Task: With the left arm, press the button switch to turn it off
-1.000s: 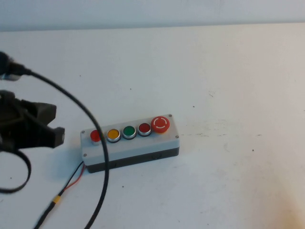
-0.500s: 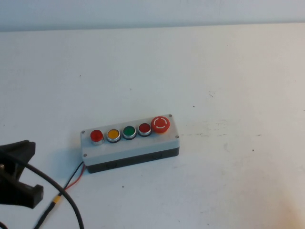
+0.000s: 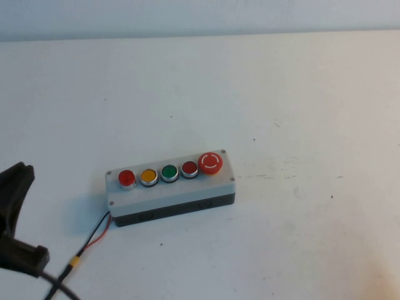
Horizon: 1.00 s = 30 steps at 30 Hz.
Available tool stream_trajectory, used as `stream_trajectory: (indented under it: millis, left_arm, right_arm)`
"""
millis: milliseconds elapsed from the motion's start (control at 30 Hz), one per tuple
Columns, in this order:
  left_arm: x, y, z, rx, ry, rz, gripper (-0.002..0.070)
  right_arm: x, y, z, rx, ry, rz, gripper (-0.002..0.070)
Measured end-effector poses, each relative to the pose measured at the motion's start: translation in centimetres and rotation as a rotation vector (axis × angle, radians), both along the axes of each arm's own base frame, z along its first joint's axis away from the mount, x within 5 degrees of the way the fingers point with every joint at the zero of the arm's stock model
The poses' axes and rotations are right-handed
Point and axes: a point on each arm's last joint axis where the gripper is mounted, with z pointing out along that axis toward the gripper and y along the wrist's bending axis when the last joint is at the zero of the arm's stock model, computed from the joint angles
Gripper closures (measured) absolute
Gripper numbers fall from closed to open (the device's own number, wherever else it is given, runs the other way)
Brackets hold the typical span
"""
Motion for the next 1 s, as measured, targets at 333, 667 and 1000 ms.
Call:
stream_trajectory:
  millis: [333,667,1000]
  left_arm:
    - [-4.6,2.3,-4.9,-0.115,-0.313,0.079,0.0677]
    - [-5.7,3.1,-7.7,-0.120,-0.283,0.172,0.0677]
    - [-6.0,3.2,-11.6,-0.065,0.148,0.202,0.0677]
  right_arm:
    - [0.0,0.0,0.0,0.000,0.000,0.000,0.0692]
    - [0.0,0.0,0.0,0.000,0.000,0.000,0.0692]
    - [0.0,0.0,0.0,0.000,0.000,0.000,0.0692]
